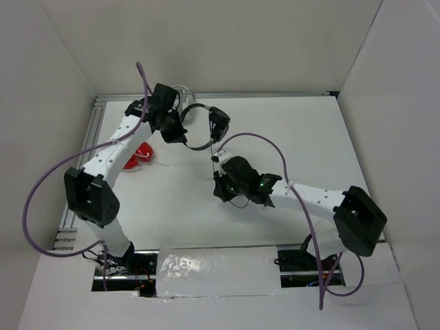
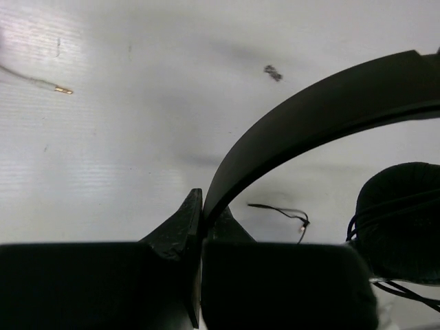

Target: Wrap the headphones

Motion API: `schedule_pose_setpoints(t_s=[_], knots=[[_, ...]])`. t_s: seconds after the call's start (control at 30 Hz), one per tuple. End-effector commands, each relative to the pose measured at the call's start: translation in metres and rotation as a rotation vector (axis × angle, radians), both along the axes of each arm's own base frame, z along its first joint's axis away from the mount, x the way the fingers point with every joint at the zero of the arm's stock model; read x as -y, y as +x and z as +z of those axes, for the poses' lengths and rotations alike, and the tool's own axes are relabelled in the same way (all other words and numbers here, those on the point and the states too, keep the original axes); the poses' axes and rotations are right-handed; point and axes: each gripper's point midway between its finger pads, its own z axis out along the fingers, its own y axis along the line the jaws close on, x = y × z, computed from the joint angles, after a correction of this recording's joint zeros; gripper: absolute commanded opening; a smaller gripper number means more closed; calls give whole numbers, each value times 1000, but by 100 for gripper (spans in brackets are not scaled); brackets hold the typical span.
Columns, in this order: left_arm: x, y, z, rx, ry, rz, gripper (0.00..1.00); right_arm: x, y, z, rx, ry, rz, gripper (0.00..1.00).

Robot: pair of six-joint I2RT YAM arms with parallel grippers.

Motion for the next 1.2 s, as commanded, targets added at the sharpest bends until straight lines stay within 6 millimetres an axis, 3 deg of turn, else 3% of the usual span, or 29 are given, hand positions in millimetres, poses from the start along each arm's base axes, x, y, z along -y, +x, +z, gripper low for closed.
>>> schedule_pose_setpoints(t_s=[0.0,0.07,0.2,0.47,0.67,0.8,1.07,1.17], knots=[[18,1,74,250,-198,-129,0,-6,13,32,120,139,-70,0],[21,-12,83,277,-241,-197,0,4,19,24,145,119,-126,0],[16,-33,116,376,-271,-244,0,20,29,27,198,131,-209,0],[13,-77,161,509,-365,-351,0,37,37,27,216,247,-175,0],[9,-96,178,559,-381,-369,0,40,42,30,265,246,-135,3],[10,-109,184,586,-403,-403,0,44,46,30,275,244,-141,0],[22,-146,196,632,-499,-559,0,64,85,18,255,234,-183,0],[20,-147,197,640,-494,-556,0,76,99,12,250,217,-204,0]])
